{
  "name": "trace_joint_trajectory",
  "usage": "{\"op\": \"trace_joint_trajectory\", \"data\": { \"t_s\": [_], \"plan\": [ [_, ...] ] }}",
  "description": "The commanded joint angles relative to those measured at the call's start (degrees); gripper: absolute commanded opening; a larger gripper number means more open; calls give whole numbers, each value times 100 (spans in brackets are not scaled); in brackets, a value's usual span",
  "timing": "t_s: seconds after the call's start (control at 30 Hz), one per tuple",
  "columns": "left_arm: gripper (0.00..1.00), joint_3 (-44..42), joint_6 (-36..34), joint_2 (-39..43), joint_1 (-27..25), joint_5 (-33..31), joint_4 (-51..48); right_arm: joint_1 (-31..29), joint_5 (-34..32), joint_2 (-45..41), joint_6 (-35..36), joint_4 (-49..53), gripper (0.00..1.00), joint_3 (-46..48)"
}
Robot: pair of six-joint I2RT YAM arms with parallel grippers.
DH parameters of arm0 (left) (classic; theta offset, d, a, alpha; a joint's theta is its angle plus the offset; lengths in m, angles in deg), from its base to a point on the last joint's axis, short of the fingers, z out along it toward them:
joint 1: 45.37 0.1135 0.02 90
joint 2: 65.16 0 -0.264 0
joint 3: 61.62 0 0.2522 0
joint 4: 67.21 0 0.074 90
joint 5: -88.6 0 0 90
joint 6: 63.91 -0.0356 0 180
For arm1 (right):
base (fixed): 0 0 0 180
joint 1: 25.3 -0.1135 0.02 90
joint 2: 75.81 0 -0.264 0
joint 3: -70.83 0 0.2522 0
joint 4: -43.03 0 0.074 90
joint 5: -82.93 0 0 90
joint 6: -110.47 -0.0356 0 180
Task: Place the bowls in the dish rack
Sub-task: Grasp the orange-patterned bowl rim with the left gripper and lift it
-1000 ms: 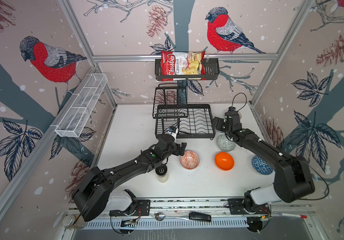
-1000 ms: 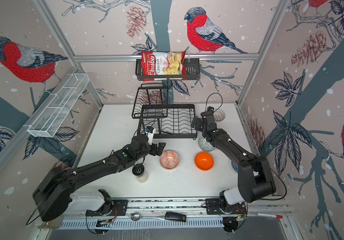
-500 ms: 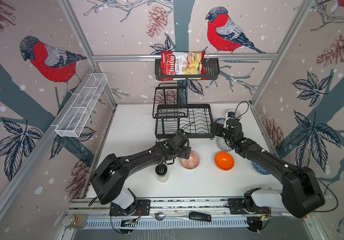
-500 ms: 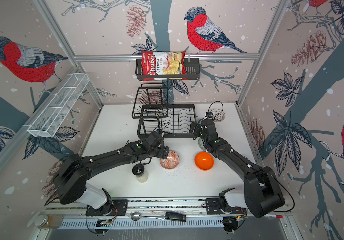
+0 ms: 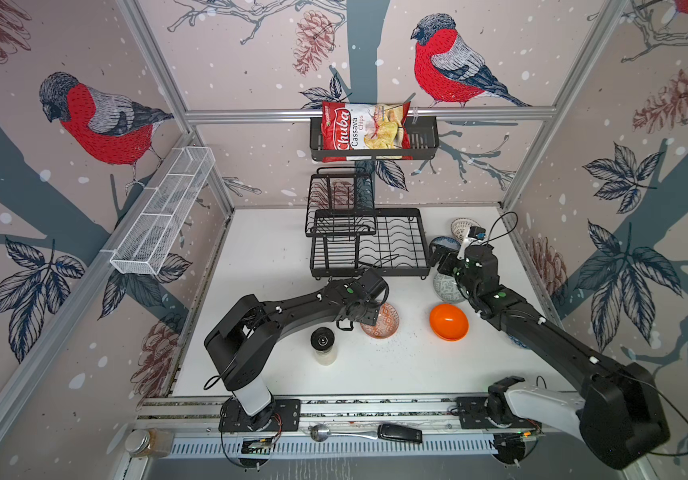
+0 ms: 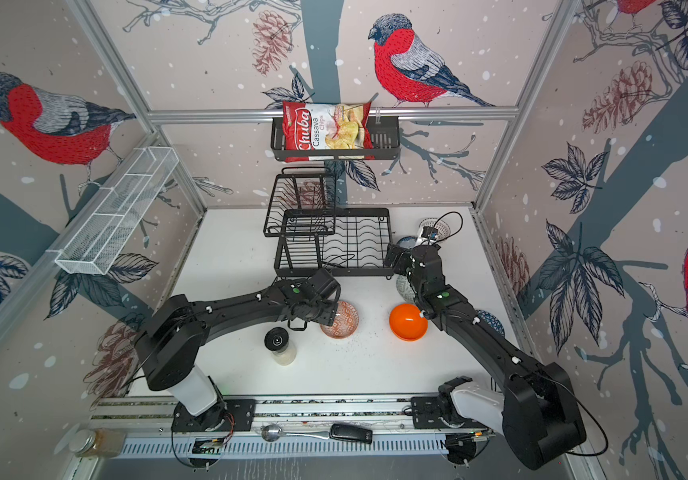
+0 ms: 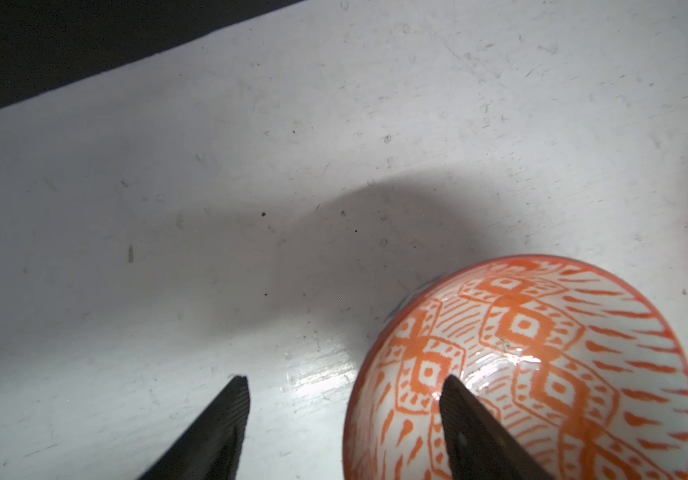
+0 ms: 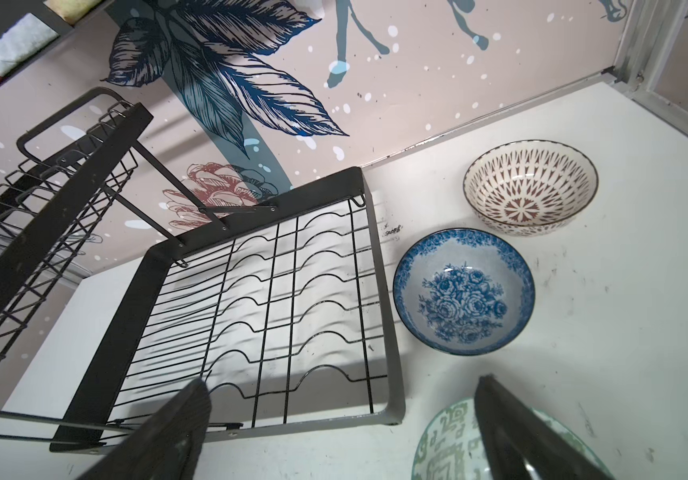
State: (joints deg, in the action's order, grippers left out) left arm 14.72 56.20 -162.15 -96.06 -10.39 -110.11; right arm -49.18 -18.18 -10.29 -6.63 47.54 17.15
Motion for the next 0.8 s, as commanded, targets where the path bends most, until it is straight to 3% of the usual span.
{"op": "trace_joint_trajectory", "data": {
  "t_s": [0.0,0.07,0.27,0.4,0.57,0.67,0.77],
  "plan": [
    [65,128,35,-90,-5,-8,-273,6,-29,-158,-57,-368,99,114],
    [56,195,37,-163,-6,-32,-319,3,-48,-163,-86,-402,100,153],
    [44,236,72,-244,-4,-49,-346,1,-185,-92,-173,-454,100,225],
    [28,279,91,-268,-7,-75,-371,2,-326,-59,-209,-370,99,200],
    [21,308,74,-328,-3,36,-281,0,-467,-126,-244,-410,100,267],
    [10,363,30,-465,-9,154,-258,0,-609,-133,-278,-368,99,268],
    [9,403,57,-558,-5,205,-267,3,-681,-110,-296,-340,100,266]
  ]
}}
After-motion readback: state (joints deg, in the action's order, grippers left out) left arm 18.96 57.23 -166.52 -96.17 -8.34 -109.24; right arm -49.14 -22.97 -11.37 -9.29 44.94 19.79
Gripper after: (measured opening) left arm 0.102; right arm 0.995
